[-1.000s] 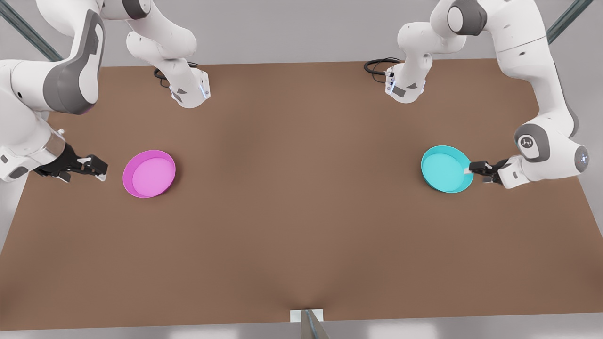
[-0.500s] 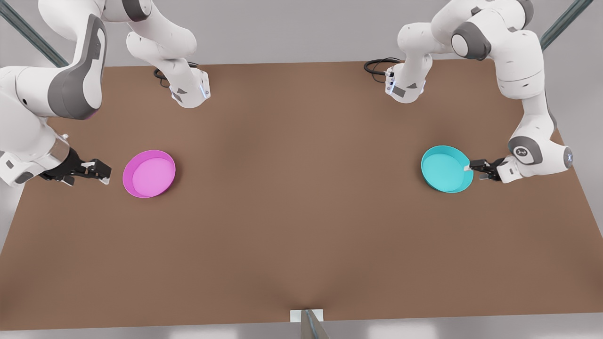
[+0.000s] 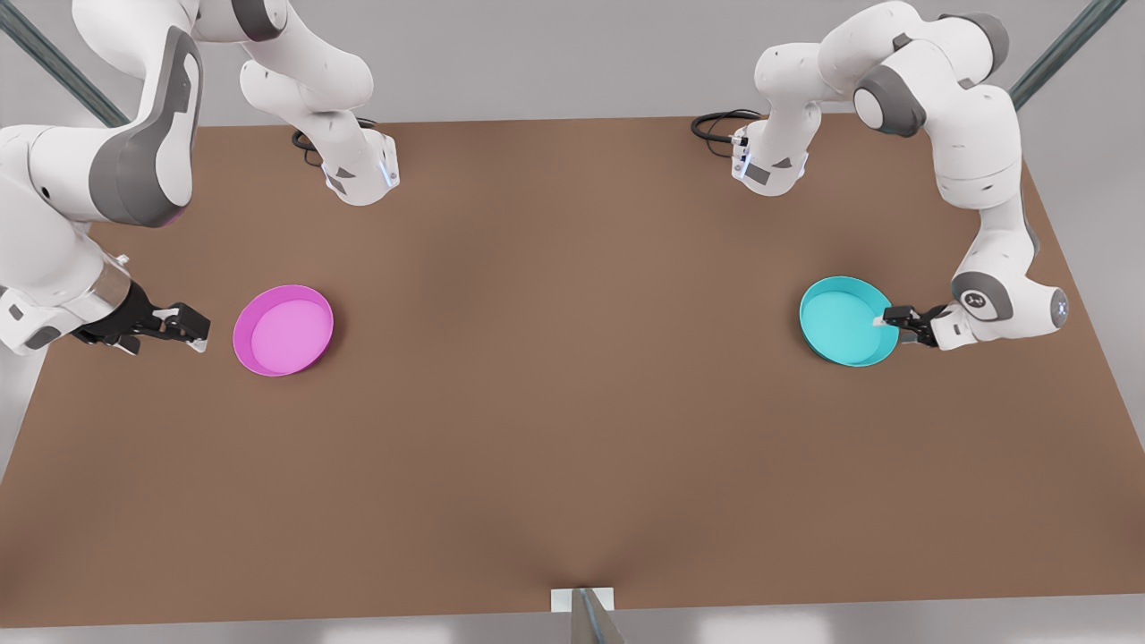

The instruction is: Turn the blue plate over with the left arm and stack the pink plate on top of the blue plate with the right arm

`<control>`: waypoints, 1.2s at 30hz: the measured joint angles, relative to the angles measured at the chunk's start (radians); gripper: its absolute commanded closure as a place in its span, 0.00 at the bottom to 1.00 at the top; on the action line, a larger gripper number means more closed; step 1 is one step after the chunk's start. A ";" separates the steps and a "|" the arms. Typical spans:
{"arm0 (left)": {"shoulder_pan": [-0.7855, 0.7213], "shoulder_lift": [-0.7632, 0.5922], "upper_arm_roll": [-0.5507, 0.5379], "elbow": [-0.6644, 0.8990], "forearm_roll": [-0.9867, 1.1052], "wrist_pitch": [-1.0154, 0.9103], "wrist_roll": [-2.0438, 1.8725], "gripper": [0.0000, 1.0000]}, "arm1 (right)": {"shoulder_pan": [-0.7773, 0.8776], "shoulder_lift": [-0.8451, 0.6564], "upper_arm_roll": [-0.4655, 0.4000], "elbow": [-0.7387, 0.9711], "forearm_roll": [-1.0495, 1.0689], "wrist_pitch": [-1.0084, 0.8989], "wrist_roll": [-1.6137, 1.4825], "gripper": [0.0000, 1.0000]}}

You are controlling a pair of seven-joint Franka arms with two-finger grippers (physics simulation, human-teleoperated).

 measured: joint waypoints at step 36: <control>-0.011 0.016 0.000 0.066 0.038 -0.102 -0.069 0.79 | 0.001 0.009 0.000 0.009 0.001 0.014 0.001 0.00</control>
